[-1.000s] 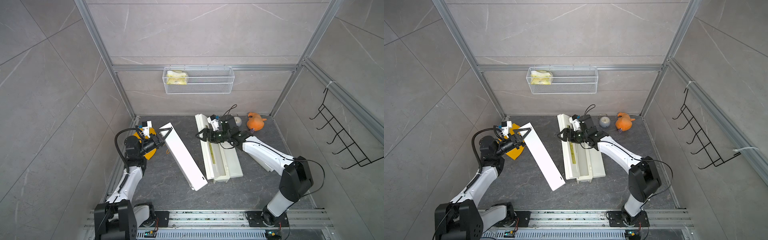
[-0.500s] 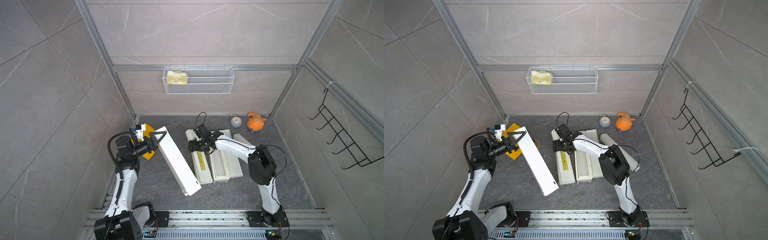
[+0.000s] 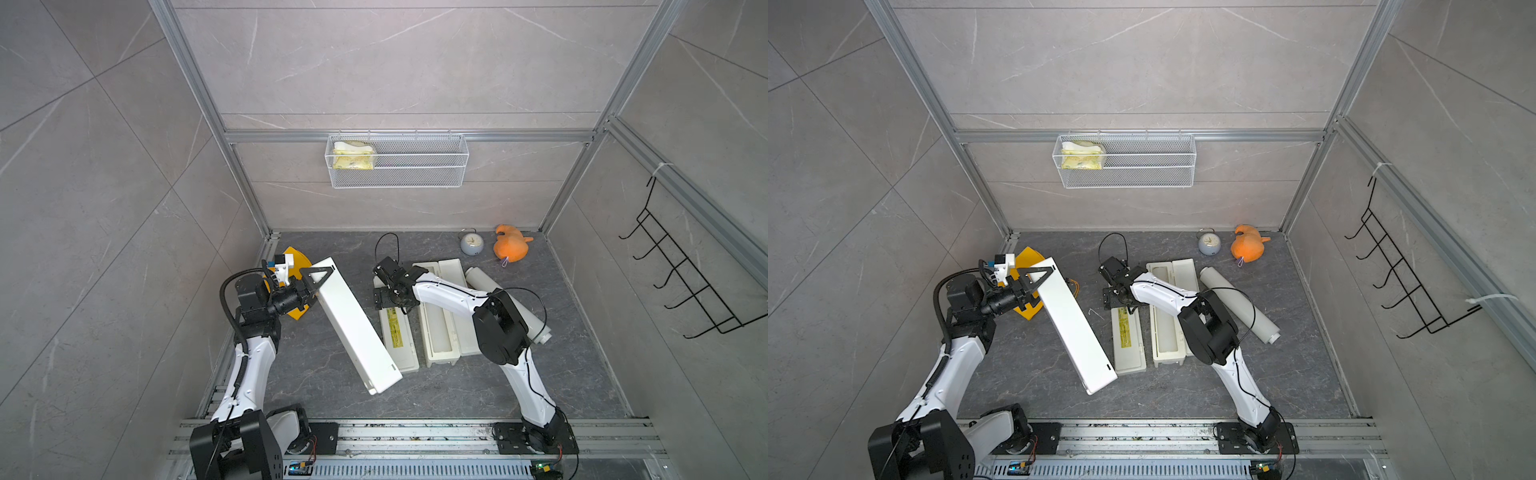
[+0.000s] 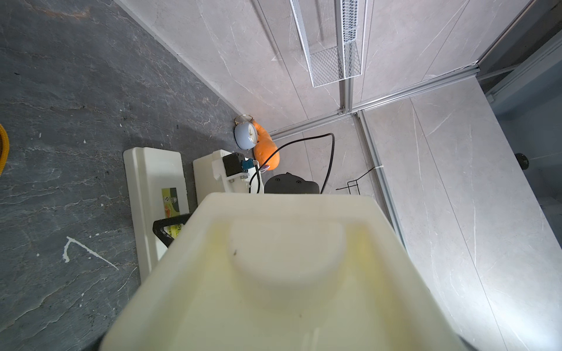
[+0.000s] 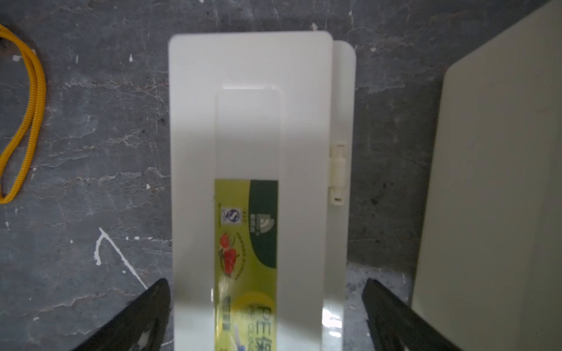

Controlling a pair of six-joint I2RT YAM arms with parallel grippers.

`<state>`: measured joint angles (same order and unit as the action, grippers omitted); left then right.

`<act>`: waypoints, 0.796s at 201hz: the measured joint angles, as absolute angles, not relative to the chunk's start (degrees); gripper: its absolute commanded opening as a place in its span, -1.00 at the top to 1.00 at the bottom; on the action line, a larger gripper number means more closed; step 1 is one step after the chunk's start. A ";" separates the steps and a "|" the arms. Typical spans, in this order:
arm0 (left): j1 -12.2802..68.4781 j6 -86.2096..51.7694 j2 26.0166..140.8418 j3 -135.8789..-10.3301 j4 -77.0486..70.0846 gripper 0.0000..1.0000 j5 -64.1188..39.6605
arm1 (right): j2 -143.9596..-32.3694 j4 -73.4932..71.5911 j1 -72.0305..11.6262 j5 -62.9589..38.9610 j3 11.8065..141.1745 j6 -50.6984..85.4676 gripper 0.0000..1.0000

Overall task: Put plastic wrap rolls into dispensers
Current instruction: Place the lid at the center of the board, then place the plastic wrap cutting box at the center of the board.

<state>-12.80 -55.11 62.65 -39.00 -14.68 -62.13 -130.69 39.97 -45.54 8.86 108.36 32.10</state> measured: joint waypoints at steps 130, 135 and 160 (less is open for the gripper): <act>-12.80 -55.11 65.25 -38.74 -16.64 -0.32 -62.19 | -104.14 29.74 -39.57 -10.81 89.95 25.91 -0.90; -12.78 -55.13 65.39 -38.74 -16.71 -0.32 -62.17 | -102.89 28.69 -38.98 -12.75 89.34 25.93 -0.90; -12.19 -55.18 66.57 -38.74 -16.93 -0.33 -61.95 | -99.07 22.55 -37.93 -24.34 87.09 26.59 -0.92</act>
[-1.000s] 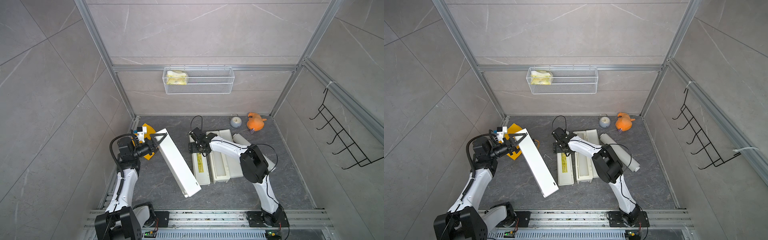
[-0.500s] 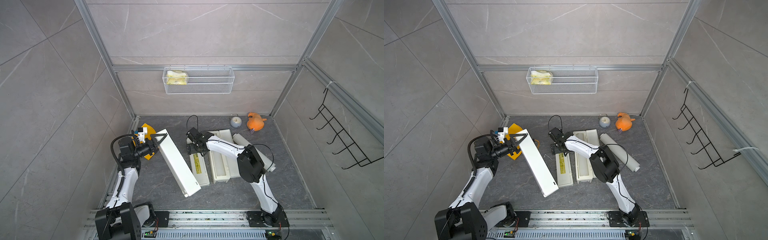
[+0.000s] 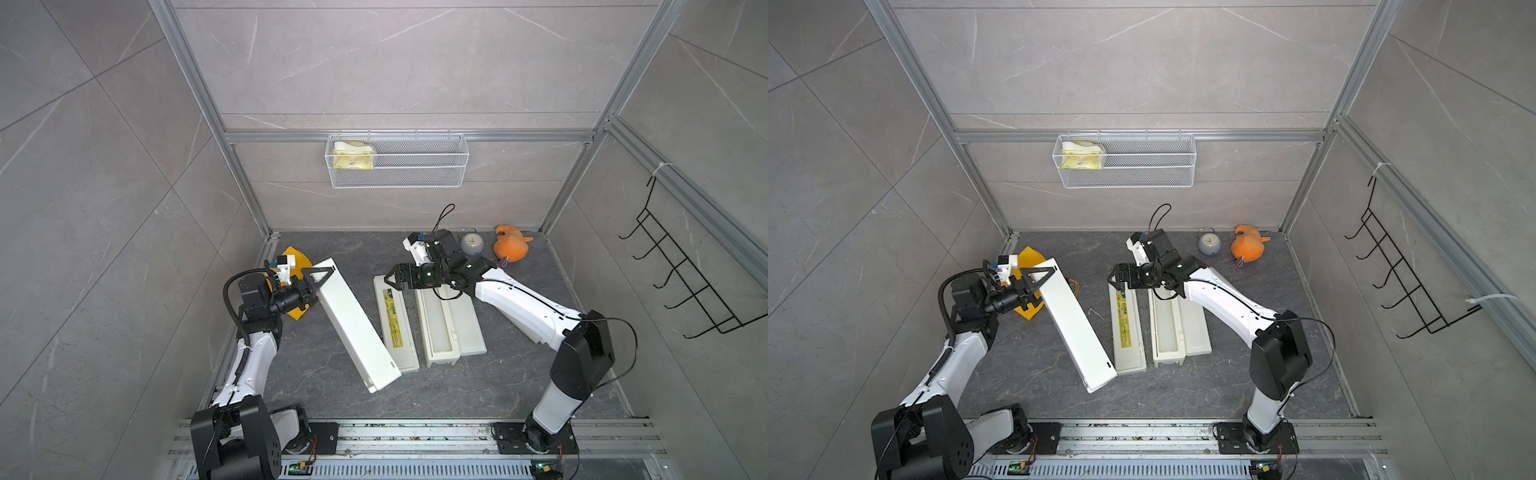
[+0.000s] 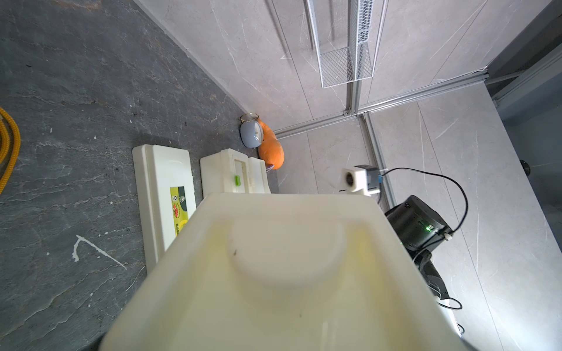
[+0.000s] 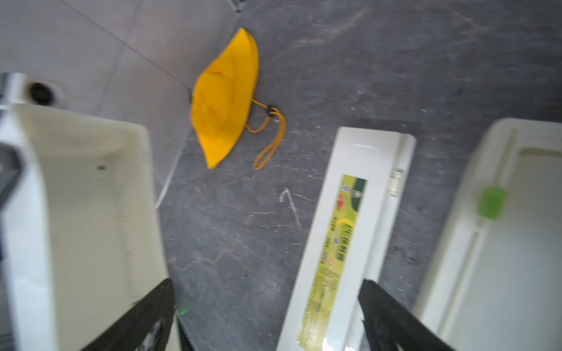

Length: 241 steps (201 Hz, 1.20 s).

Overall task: Put plastic wrap rolls into dispensers
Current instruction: Place the plastic wrap cutting box at the center of the board.

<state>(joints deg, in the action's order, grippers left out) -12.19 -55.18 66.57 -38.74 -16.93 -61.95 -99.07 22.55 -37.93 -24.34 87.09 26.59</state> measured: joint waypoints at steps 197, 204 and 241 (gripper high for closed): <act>-4.43 -67.72 74.74 -40.38 -40.34 -0.99 -60.18 | -106.37 -5.48 -45.74 -59.64 81.65 43.94 0.49; -4.43 -68.38 74.72 -40.38 -41.93 -0.99 -60.25 | -106.48 -5.89 -45.74 -59.68 81.62 44.05 0.63; -4.43 -70.76 75.18 -40.36 -45.30 -1.00 -60.20 | -106.83 -11.73 -45.82 -62.00 81.56 46.17 0.99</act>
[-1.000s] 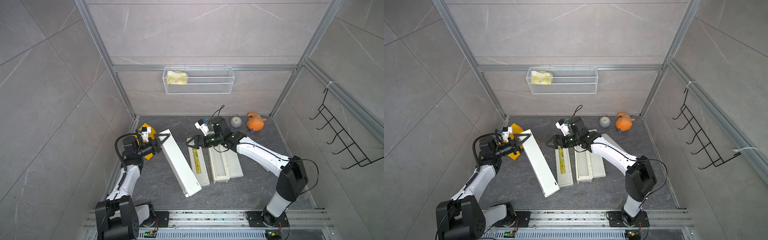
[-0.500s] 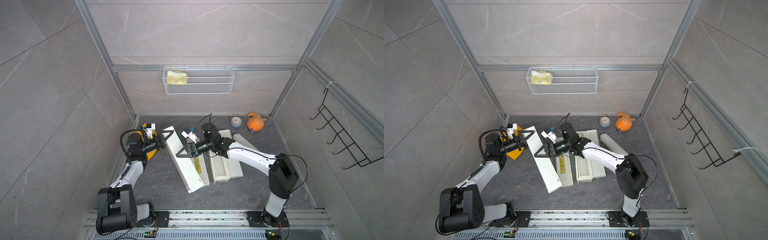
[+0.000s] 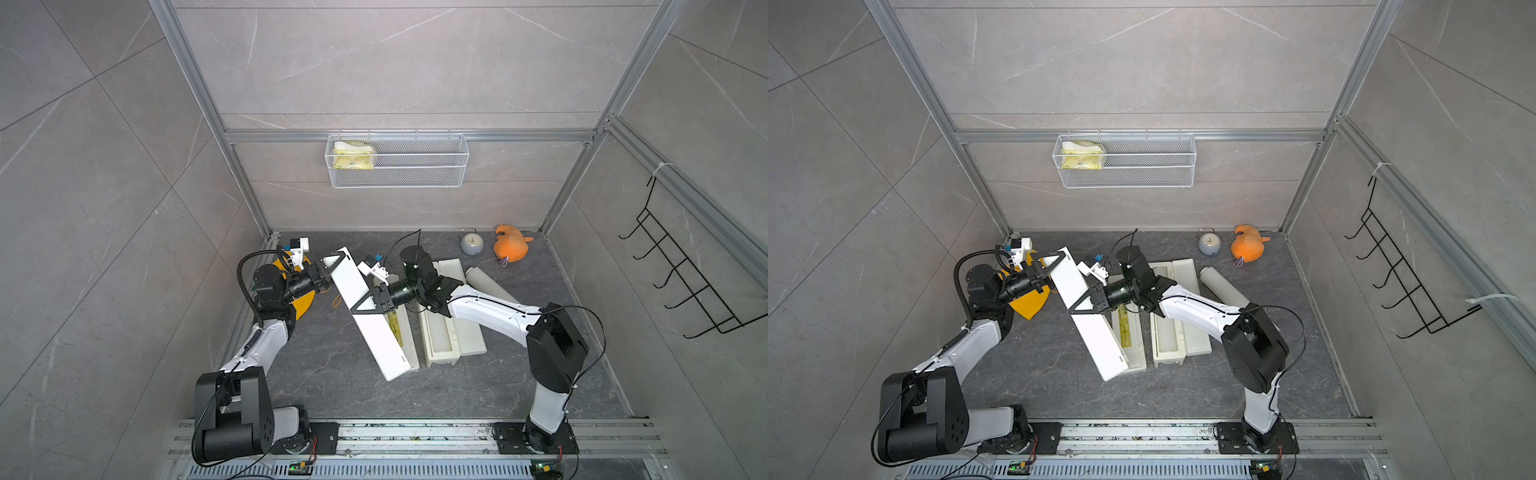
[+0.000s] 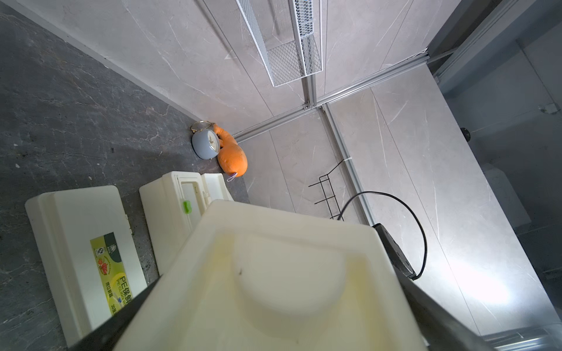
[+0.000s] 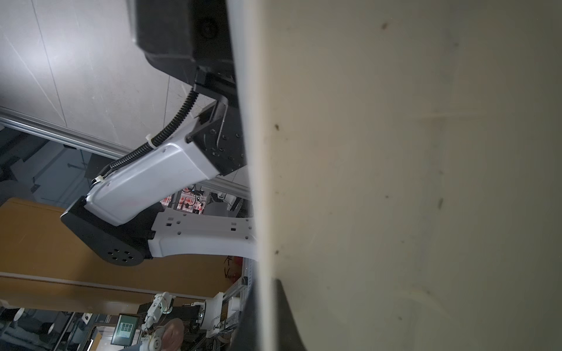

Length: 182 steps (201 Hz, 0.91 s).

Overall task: Put plastic wrap rolls into dispensers
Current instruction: Place the plastic wrap cutting box at the center of the board.

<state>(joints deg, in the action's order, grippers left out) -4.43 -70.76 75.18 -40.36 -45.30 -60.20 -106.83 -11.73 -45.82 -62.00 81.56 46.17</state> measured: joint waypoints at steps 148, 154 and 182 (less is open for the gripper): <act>-18.70 -59.46 70.91 -54.85 -20.10 -1.00 -61.36 | -106.19 -7.35 -43.62 -54.46 75.18 48.93 1.00; -18.70 -58.35 70.46 -54.85 -17.91 -1.00 -60.86 | -106.67 -6.26 -43.72 -53.45 75.88 48.90 1.00; -18.70 -51.94 66.19 -53.65 -5.93 -1.00 -55.51 | -110.98 1.87 -45.04 -43.94 82.76 48.99 1.00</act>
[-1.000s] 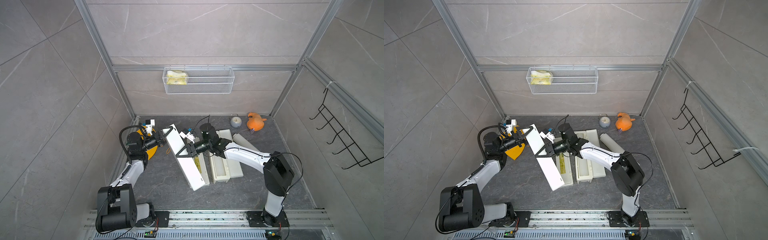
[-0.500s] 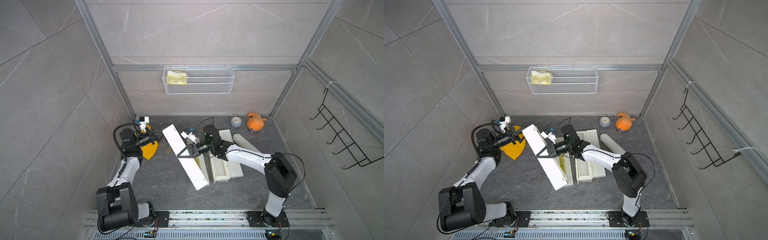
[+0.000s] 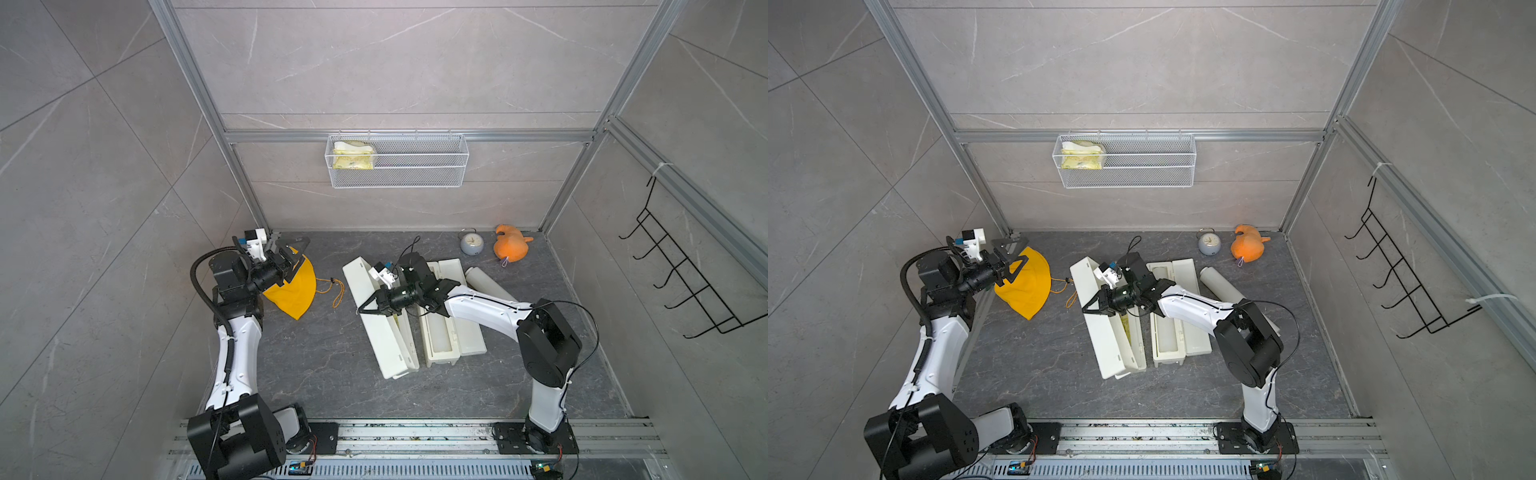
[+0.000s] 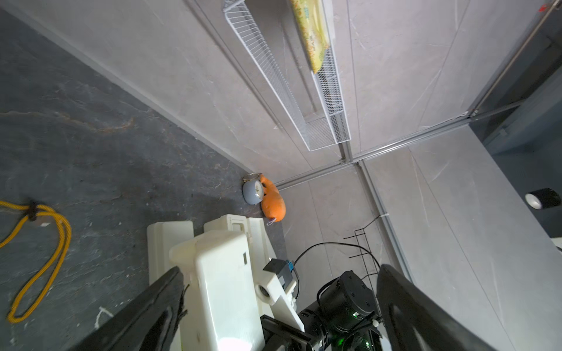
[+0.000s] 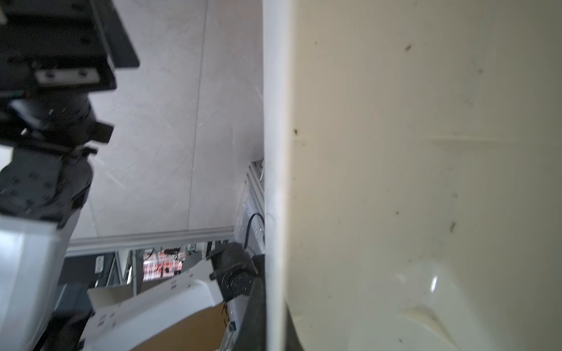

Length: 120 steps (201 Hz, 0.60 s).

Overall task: Put plastic wrap rolls into dispensers
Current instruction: Place the plastic wrap cutting box at the center of the board.

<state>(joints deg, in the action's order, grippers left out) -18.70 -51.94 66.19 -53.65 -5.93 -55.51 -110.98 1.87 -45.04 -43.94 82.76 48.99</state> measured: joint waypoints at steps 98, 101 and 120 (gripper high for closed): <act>-18.70 -39.27 56.14 -44.60 16.91 -0.99 -43.40 | -131.85 25.50 -54.65 -9.63 112.60 55.29 0.93; -18.70 -39.16 56.14 -44.25 16.93 -0.99 -43.38 | -132.11 26.04 -54.83 -8.86 112.95 55.37 0.92; -18.70 -38.89 56.16 -42.35 17.76 -0.99 -43.05 | -134.41 30.44 -55.92 -3.53 115.02 55.59 0.63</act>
<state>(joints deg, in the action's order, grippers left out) -18.70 -38.89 56.16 -42.35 17.76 -43.05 -134.41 30.44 -55.92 -3.53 115.02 55.59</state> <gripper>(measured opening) 0.997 0.088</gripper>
